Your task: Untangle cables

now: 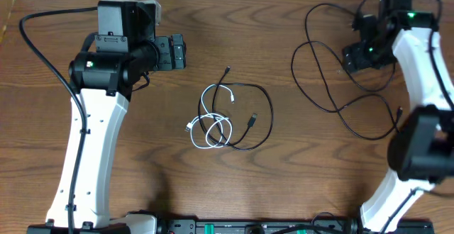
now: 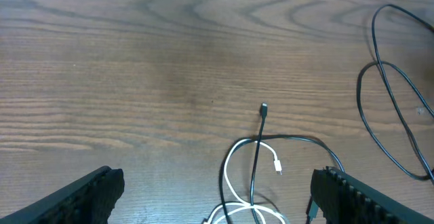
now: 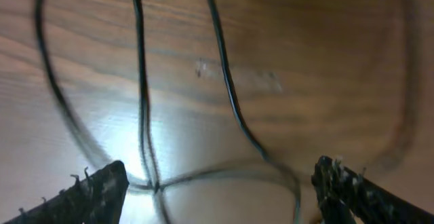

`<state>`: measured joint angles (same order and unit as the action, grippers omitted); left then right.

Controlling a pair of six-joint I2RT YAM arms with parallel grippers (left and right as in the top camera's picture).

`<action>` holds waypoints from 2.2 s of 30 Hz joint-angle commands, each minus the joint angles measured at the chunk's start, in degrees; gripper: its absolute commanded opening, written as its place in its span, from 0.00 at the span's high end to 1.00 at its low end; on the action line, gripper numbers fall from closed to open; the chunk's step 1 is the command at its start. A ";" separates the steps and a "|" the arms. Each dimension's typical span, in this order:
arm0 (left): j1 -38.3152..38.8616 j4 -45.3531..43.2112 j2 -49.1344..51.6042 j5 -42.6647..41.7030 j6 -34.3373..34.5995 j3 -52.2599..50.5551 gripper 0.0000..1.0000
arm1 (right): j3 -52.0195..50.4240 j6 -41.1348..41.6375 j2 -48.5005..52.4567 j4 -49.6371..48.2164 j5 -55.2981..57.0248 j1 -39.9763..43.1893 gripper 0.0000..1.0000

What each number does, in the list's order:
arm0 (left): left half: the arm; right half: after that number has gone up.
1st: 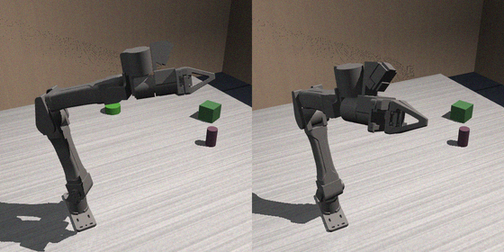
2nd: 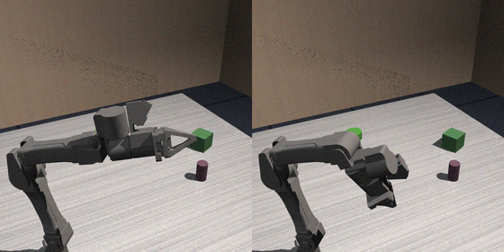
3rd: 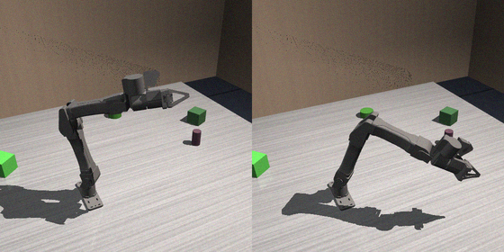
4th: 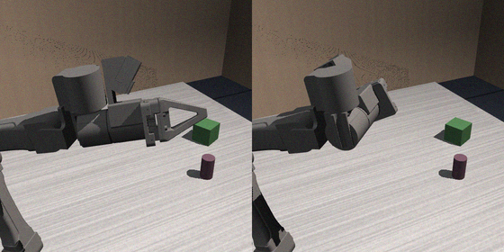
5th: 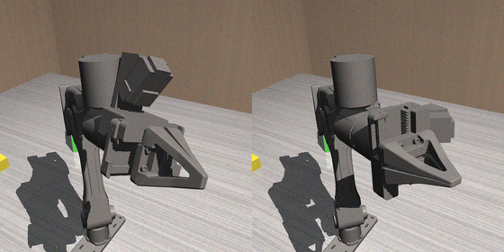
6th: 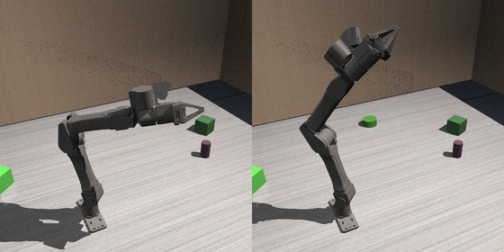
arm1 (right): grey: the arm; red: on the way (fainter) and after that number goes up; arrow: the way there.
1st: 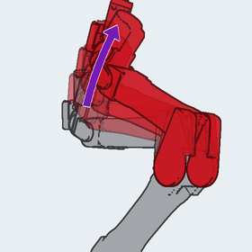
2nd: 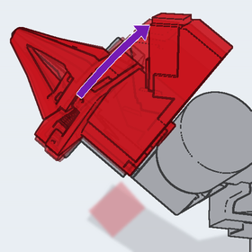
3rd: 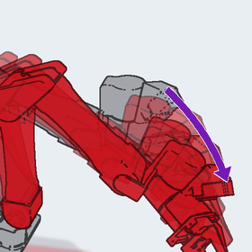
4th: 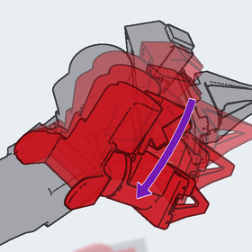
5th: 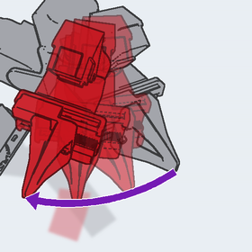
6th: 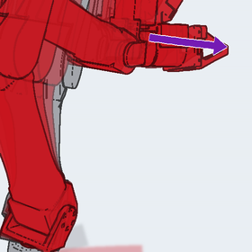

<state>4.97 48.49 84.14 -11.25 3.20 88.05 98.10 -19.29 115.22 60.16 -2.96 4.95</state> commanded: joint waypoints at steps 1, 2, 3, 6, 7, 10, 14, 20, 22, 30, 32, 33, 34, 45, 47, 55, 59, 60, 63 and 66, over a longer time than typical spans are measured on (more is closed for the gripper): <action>-0.15 0.13 1.03 0.35 0.52 0.79 0.06 | -0.35 -8.55 5.01 -1.11 -4.46 0.33 0.14; -0.15 0.11 1.07 0.33 0.55 0.79 0.06 | -0.35 -9.62 6.12 -1.42 -6.12 0.37 0.12; -0.15 0.11 1.18 0.33 0.55 0.79 0.06 | -0.35 -10.60 7.23 -1.68 -7.82 0.37 0.12; -0.15 0.11 1.27 0.33 0.55 0.79 0.06 | -0.35 -11.28 9.73 -2.64 -10.34 0.37 0.09; -0.15 0.11 1.27 0.33 0.55 0.79 0.06 | -0.35 -11.28 10.62 -3.10 -10.54 0.37 0.08; -0.15 0.13 1.27 0.35 0.55 0.79 0.06 | -0.35 -12.13 12.79 -3.72 -10.73 0.37 0.07; -0.15 0.11 1.27 0.33 0.55 0.79 0.06 | -0.35 -12.11 15.39 -3.78 -10.73 0.37 0.07; -0.15 0.11 1.27 0.35 0.55 0.79 0.06 | -0.35 -12.07 16.61 -1.44 -11.63 -0.42 0.07; -0.15 0.09 1.27 0.35 0.52 0.79 0.06 | -0.35 -12.11 16.61 0.42 -13.49 -1.36 0.07; -0.15 0.09 1.27 0.35 0.52 0.79 0.06 | -0.35 -12.11 16.61 5.03 -14.16 -6.71 0.07; -0.15 0.09 1.27 0.35 0.52 0.79 0.06 | -0.35 -12.00 16.61 5.22 -14.16 -8.26 0.08; -0.15 0.09 1.27 0.35 0.52 0.79 0.06 | -0.35 -11.50 16.61 5.20 -14.12 -8.85 0.09; -0.15 0.09 1.27 0.35 0.52 0.79 0.06 | -0.35 -10.97 16.61 5.16 -14.08 -9.55 0.10; -0.15 0.11 1.44 0.35 0.50 0.57 0.06 | -0.52 -5.14 16.70 5.33 -6.14 -14.99 0.18; -0.15 0.11 1.51 0.35 0.50 0.50 0.06 | -0.96 -5.16 16.70 5.64 -6.16 -15.93 0.18; -0.15 0.11 1.60 0.33 0.50 0.39 0.06 | -4.57 -5.20 16.70 5.57 -7.43 -19.02 0.14; -0.13 0.72 1.62 -5.44 0.55 -0.72 0.06 | -4.83 -5.14 16.70 5.53 -8.39 -19.10 0.14; -0.11 0.59 1.66 -7.80 0.55 -1.49 0.06 | -4.83 -5.09 16.70 5.42 -8.66 -19.08 0.14; 0.33 0.09 2.29 -11.45 0.61 -3.82 0.07 | -4.83 -4.83 16.70 4.87 -9.81 -19.08 0.15; 1.31 0.09 3.76 -12.17 0.79 -4.74 0.10 | -4.83 -4.76 16.70 4.81 -11.61 -19.08 0.15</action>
<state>5.48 48.66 85.89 -19.57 3.29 84.53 96.42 -24.43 127.74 65.34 -7.90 -13.61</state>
